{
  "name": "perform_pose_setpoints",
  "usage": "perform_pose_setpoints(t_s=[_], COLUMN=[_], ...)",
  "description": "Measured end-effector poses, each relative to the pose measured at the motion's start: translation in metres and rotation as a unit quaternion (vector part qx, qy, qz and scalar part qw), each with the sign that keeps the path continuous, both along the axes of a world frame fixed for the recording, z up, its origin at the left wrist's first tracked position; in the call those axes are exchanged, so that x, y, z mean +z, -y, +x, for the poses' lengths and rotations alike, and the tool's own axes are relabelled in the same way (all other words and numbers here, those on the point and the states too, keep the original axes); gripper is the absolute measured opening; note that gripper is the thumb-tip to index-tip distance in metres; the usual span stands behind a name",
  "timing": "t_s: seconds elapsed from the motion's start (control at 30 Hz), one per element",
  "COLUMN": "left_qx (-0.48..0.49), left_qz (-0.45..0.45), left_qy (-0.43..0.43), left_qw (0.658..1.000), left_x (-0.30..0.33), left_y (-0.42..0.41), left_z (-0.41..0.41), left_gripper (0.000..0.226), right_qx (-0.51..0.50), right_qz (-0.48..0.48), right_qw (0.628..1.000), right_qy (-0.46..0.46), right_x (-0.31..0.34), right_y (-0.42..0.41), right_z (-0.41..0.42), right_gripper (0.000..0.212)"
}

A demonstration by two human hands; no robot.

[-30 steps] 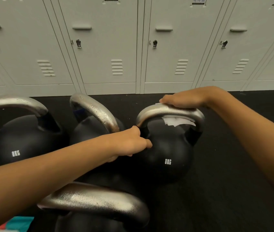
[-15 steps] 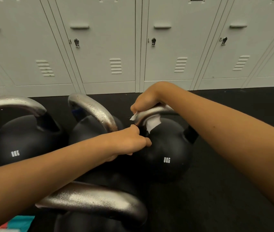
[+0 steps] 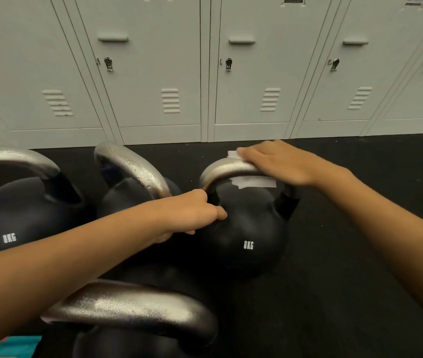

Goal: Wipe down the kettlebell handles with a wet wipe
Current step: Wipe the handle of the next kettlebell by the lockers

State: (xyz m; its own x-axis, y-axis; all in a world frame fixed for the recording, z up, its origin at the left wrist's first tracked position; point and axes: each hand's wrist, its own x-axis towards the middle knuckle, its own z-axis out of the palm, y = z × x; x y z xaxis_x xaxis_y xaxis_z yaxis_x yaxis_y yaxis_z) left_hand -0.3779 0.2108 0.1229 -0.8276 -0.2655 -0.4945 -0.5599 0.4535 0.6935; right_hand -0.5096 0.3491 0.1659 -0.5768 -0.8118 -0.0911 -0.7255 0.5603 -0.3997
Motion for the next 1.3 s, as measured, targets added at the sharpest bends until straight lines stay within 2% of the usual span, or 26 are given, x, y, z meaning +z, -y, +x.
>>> perform_pose_setpoints(t_s=[0.1,0.2,0.27,0.33,0.47,0.53,0.57,0.67,0.77,0.83,0.9,0.97,1.03,1.13,1.3], left_qx=[-0.010,-0.026,-0.040,-0.049,-0.033,-0.028,-0.029,-0.022,-0.014,-0.012,-0.007,0.003,0.009,0.010,0.021], left_qz=[-0.020,-0.046,-0.060,-0.072,-0.059,-0.062,-0.067,-0.103,-0.126,-0.121,-0.101,-0.074,-0.059,-0.057,-0.050], left_qy=[0.004,0.015,0.025,0.037,0.034,0.015,0.000,-0.058,-0.103,-0.110,-0.102,-0.088,-0.075,-0.062,-0.053], left_qw=[1.000,0.999,0.997,0.995,0.997,0.998,0.997,0.993,0.987,0.986,0.990,0.993,0.995,0.996,0.997], left_x=[-0.002,-0.004,-0.006,-0.006,-0.008,-0.009,-0.009,-0.006,-0.001,0.000,-0.001,-0.002,-0.001,0.002,0.004], left_y=[0.000,0.003,0.002,0.001,0.001,0.003,0.003,-0.002,-0.006,-0.008,-0.007,-0.007,-0.008,-0.010,-0.010], left_z=[0.001,0.002,0.002,0.000,-0.002,-0.002,-0.003,-0.004,-0.005,-0.007,-0.006,-0.005,-0.004,-0.004,-0.008], left_gripper=[0.021,0.041,0.058,0.074,0.083,0.087,0.091,0.105,0.107,0.108,0.107,0.107,0.106,0.104,0.102], right_qx=[-0.060,-0.135,-0.168,-0.164,-0.151,-0.165,-0.155,-0.061,-0.054,-0.087,-0.141,-0.203,-0.244,-0.252,-0.235], right_qz=[-0.140,-0.289,-0.360,-0.383,-0.348,-0.331,-0.330,-0.317,-0.292,-0.319,-0.377,-0.412,-0.414,-0.416,-0.435], right_qw=[0.988,0.948,0.915,0.904,0.921,0.929,0.930,0.917,0.901,0.903,0.904,0.889,0.873,0.868,0.867], right_qy=[-0.003,0.017,0.065,0.097,0.083,0.021,-0.043,-0.234,-0.318,-0.275,-0.145,-0.003,0.081,0.101,0.069], right_x=[-0.026,-0.059,-0.081,-0.096,-0.120,-0.120,-0.116,-0.102,-0.105,-0.115,-0.122,-0.127,-0.132,-0.132,-0.120], right_y=[-0.031,-0.050,-0.057,-0.063,-0.076,-0.074,-0.070,-0.051,-0.044,-0.051,-0.058,-0.061,-0.060,-0.059,-0.056], right_z=[0.003,0.012,0.021,0.029,0.027,0.023,0.020,0.012,0.006,0.007,0.015,0.026,0.035,0.041,0.031], right_gripper=[0.043,0.037,0.028,0.030,0.055,0.060,0.058,0.053,0.050,0.052,0.057,0.061,0.064,0.058,0.061])
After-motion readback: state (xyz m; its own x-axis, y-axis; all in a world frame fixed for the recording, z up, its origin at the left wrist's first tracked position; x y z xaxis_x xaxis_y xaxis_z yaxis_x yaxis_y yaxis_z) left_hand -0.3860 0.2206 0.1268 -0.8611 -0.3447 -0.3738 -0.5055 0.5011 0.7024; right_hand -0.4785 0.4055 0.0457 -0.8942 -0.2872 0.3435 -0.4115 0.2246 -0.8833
